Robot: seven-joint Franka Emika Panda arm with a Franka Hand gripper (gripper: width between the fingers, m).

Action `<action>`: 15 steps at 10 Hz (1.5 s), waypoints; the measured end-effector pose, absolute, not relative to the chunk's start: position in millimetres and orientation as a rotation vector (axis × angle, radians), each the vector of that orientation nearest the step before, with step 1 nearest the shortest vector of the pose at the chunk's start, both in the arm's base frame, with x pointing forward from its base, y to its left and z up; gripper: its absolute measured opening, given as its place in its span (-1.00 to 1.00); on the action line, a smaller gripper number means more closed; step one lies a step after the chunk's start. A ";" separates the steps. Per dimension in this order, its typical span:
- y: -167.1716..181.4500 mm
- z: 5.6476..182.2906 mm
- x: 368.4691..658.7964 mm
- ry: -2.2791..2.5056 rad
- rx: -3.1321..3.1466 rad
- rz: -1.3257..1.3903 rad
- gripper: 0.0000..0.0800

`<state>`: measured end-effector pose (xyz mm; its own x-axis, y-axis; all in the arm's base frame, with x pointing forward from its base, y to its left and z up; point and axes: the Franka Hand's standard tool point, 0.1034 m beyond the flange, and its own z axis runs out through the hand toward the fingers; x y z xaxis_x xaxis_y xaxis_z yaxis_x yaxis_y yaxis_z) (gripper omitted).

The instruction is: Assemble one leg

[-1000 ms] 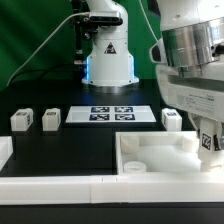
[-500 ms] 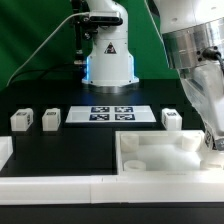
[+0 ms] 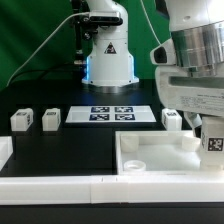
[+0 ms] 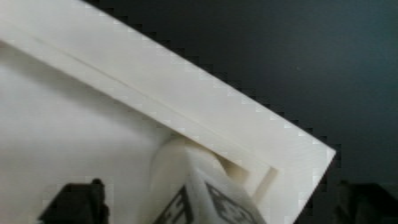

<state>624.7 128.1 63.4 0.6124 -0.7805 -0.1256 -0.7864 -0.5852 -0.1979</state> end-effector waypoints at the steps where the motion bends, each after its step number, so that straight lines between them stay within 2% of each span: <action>1: 127.3 63.2 624.8 1.161 -2.664 0.020 0.62; 6: 124.3 65.4 629.8 0.161 -2.992 -0.117 0.62; 8: 124.4 65.0 629.4 0.213 -2.985 -0.111 0.62; 10: 125.3 65.1 629.3 0.371 -2.964 -0.099 0.00; 11: 119.8 63.7 628.8 0.489 -2.951 -0.088 -0.23; 15: 116.4 61.9 628.1 1.336 -2.634 -0.002 -0.28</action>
Offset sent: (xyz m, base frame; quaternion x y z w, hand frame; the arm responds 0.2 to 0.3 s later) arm 0.0116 -0.0114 0.0002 -0.0868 0.0863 -0.3863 0.9142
